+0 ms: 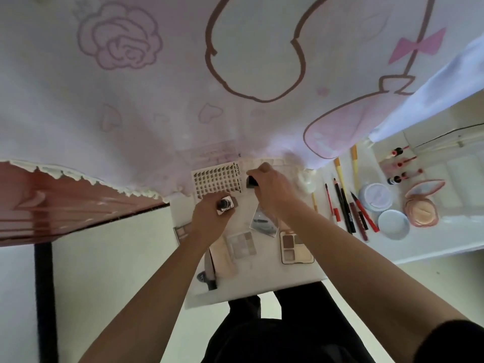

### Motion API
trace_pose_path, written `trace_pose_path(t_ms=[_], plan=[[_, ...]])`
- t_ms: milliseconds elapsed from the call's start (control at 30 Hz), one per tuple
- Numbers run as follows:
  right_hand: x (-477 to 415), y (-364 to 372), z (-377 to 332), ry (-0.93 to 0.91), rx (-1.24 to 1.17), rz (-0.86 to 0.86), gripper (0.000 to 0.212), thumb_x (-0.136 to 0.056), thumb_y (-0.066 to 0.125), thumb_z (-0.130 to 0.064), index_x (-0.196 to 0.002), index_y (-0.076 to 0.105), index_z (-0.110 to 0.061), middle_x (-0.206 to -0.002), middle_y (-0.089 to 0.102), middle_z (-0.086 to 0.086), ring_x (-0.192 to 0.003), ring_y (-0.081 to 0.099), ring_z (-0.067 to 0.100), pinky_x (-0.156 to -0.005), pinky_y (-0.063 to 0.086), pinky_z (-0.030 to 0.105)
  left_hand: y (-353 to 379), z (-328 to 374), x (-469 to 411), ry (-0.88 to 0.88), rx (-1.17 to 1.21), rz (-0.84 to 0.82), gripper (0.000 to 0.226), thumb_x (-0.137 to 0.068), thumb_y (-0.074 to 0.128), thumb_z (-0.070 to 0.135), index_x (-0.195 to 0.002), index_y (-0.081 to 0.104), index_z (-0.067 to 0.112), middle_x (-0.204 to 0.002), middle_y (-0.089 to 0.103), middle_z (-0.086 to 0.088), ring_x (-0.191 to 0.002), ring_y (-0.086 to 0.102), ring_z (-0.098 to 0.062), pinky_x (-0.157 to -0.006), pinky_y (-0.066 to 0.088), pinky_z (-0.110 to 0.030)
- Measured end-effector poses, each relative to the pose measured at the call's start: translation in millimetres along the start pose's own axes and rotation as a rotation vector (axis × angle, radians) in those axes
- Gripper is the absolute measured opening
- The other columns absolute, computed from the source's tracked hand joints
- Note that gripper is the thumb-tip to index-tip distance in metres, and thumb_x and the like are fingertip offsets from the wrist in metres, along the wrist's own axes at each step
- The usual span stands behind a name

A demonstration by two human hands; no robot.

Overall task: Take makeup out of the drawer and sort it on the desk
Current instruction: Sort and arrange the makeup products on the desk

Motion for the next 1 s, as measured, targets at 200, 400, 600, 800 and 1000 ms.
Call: trace_pose_path(t_ms=[200, 400, 600, 800, 1000], plan=[[-8, 11, -10, -0.086, 0.142, -0.016, 0.063, -0.083, 0.061, 0.006, -0.140, 0.051, -0.016, -0.127, 0.053, 0.006, -0.102, 0.064, 0.026, -0.072, 0.051, 0.031, 10, 6, -7, 0.071, -0.068, -0.025, 0.033, -0.087, 0.073, 0.022, -0.120, 0.068, 0.019, -0.117, 0.069, -0.001, -0.107, 0.061, -0.019, -0.081, 0.033, -0.013], [8, -3, 1, 0.014, -0.010, 0.040, 0.069, -0.081, 0.054, 0.014, -0.142, 0.050, -0.018, -0.138, 0.051, 0.006, -0.105, 0.064, 0.029, -0.083, 0.057, 0.039, 12, -2, -6, 0.063, -0.055, -0.041, 0.044, -0.087, 0.072, 0.013, -0.130, 0.062, 0.017, -0.126, 0.064, -0.006, -0.106, 0.062, -0.020, -0.087, 0.037, -0.015], [57, -6, -3, 0.081, -0.148, 0.111, 0.039, -0.096, 0.054, -0.014, -0.135, 0.055, -0.021, -0.129, 0.057, 0.004, -0.104, 0.065, 0.026, -0.085, 0.055, 0.041, -14, -22, 25, 0.105, -0.068, 0.062, 0.054, -0.086, 0.066, 0.006, -0.137, 0.052, 0.017, -0.135, 0.048, -0.004, -0.111, 0.057, -0.020, -0.091, 0.052, -0.038], [105, 60, -31, 0.062, -0.130, -0.061, 0.029, -0.095, 0.055, -0.025, -0.123, 0.063, -0.023, -0.116, 0.063, 0.001, -0.103, 0.065, 0.025, -0.082, 0.050, 0.033, -48, -74, 79, -0.095, -0.120, 0.240, 0.035, -0.089, 0.061, 0.017, -0.124, 0.058, 0.017, -0.127, 0.050, -0.006, -0.106, 0.059, -0.027, -0.081, 0.048, -0.037], [137, 133, -59, 0.167, -0.146, -0.258, 0.048, -0.092, 0.058, -0.052, -0.129, 0.051, -0.022, -0.125, 0.055, 0.001, -0.113, 0.060, 0.026, -0.090, 0.047, 0.038, -25, -134, 130, -0.332, -0.056, 0.052, 0.040, -0.090, 0.063, 0.030, -0.126, 0.052, 0.016, -0.118, 0.054, -0.006, -0.097, 0.061, -0.025, -0.079, 0.047, -0.034]])
Point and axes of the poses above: each hand's wrist, its own x-axis away from the middle knuckle, its own y-axis out of the palm, z = x × y, the point moved 8 cm from there along -x, towards the middle knuckle
